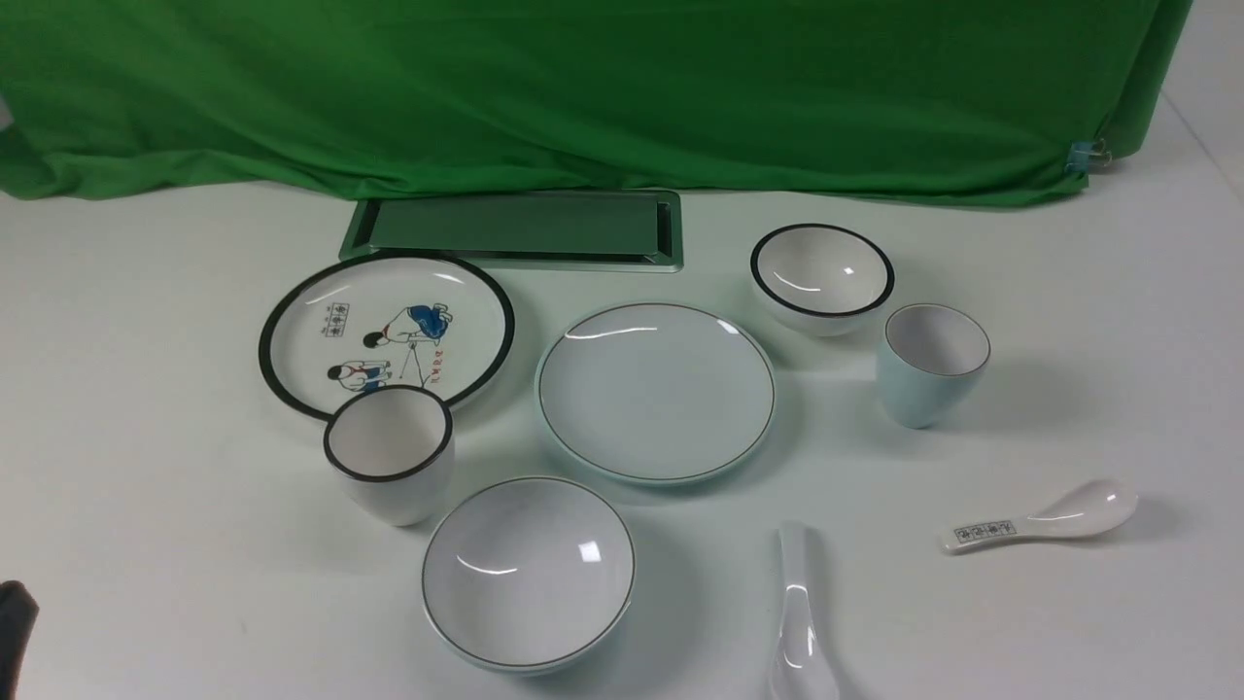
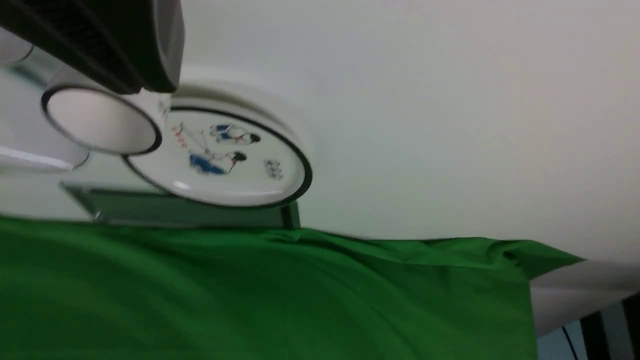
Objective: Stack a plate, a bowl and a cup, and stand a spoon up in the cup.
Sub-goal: Use the left arm to grab a blue rice bowl
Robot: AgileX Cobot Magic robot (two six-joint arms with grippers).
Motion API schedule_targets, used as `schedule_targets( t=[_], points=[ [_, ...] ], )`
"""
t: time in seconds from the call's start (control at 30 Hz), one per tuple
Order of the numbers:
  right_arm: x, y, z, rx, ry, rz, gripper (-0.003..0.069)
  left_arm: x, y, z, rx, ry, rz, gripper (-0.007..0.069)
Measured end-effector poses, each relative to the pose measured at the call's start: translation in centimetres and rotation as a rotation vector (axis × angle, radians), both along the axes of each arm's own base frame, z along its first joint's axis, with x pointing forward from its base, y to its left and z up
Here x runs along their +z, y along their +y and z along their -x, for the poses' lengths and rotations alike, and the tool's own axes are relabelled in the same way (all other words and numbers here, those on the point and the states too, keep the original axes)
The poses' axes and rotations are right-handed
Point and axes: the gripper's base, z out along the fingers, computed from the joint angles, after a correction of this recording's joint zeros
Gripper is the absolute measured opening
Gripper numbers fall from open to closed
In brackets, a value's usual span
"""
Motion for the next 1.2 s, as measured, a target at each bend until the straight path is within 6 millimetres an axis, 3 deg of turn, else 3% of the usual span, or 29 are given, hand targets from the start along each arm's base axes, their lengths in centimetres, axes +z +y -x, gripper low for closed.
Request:
schedule_targets(
  t=[0.03,0.13,0.17,0.2,0.3,0.37,0.7,0.77,0.83,0.9,0.93,0.97,1.0,1.2],
  points=[
    [0.0,0.0,0.0,-0.009,-0.002,-0.04,0.0242,0.1,0.0,0.0,0.0,-0.014,0.062,-0.0029],
    [0.0,0.1,0.0,-0.071,-0.011,-0.372,0.0242,0.6,0.0,0.0,-0.001,-0.079,0.521,-0.0029],
    [0.0,0.1,0.0,-0.071,-0.011,-0.372,0.0242,0.6,0.0,0.0,0.0,-0.082,0.537,-0.0029],
    [0.0,0.2,0.0,-0.117,-0.014,-0.625,0.0242,0.8,0.0,0.0,-0.002,-0.099,0.742,-0.0029],
    [0.0,0.3,0.0,-0.188,-0.018,-0.968,0.0242,0.9,0.1,0.0,-0.001,-0.127,0.912,-0.0029],
    [0.0,0.3,0.0,-0.204,-0.018,-1.035,0.0242,1.0,0.2,0.0,0.0,-0.137,0.933,-0.0029],
    [0.3,0.3,-0.1,-0.144,-0.051,-0.832,0.0242,1.0,0.2,0.0,-0.003,-0.139,1.018,-0.0029],
    [0.8,0.3,-0.1,-0.096,-0.094,-0.746,0.0232,1.7,0.0,0.1,-0.018,-0.131,0.956,-0.0029],
    [1.5,0.5,-0.1,-0.041,-0.124,-0.643,0.0195,3.8,-0.3,0.6,-0.053,-0.14,0.827,-0.0029],
    [3.1,0.6,-0.2,0.011,-0.139,-0.541,0.0124,6.1,-0.5,0.9,-0.071,-0.122,0.695,-0.0029],
    [3.1,0.7,-0.2,0.015,-0.134,-0.531,0.0124,6.2,-0.5,0.8,-0.068,-0.109,0.674,-0.0029],
    [4.9,0.8,-0.4,0.061,-0.14,-0.438,0.0052,7.9,-0.7,0.5,-0.066,-0.036,0.568,-0.0029],
    [5.7,1.0,-0.8,0.08,-0.129,-0.388,0.0034,8.5,-0.7,-0.1,-0.057,0.015,0.523,-0.0029],
    [12.2,2.4,-4.5,0.236,0.009,-0.013,0.0012,11.9,-1.1,-4.7,-0.14,0.464,0.081,-0.0029]
  ],
)
